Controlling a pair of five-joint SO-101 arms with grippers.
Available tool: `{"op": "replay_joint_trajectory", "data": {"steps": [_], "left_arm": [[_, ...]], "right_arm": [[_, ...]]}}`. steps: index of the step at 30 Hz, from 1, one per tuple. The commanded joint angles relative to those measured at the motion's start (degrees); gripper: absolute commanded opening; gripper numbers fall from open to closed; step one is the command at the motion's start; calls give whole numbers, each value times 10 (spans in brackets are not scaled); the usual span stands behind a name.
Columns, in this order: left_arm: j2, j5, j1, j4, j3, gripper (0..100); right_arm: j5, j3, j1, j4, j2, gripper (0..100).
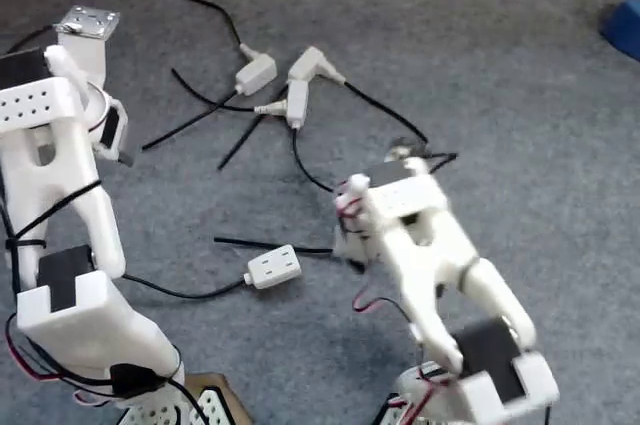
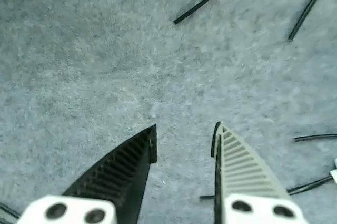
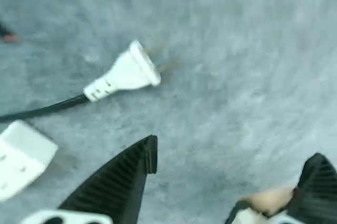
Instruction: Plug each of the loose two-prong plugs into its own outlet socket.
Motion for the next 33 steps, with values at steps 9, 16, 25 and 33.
{"op": "replay_joint_trajectory", "data": {"steps": [9, 16, 25, 33], "left_arm": [[-11, -103, -25, -59, 44, 179], [-11, -123, -41, -145, 109, 179], [-11, -123, -41, -214, 155, 179], [-11, -123, -38, -214, 156, 179]], "right_arm": [[542, -105, -31, 40, 48, 406], [31, -182, -18, -53, 52, 406], [-322, -144, -56, -84, 52, 406], [-496, -84, -26, -124, 56, 450]]}}
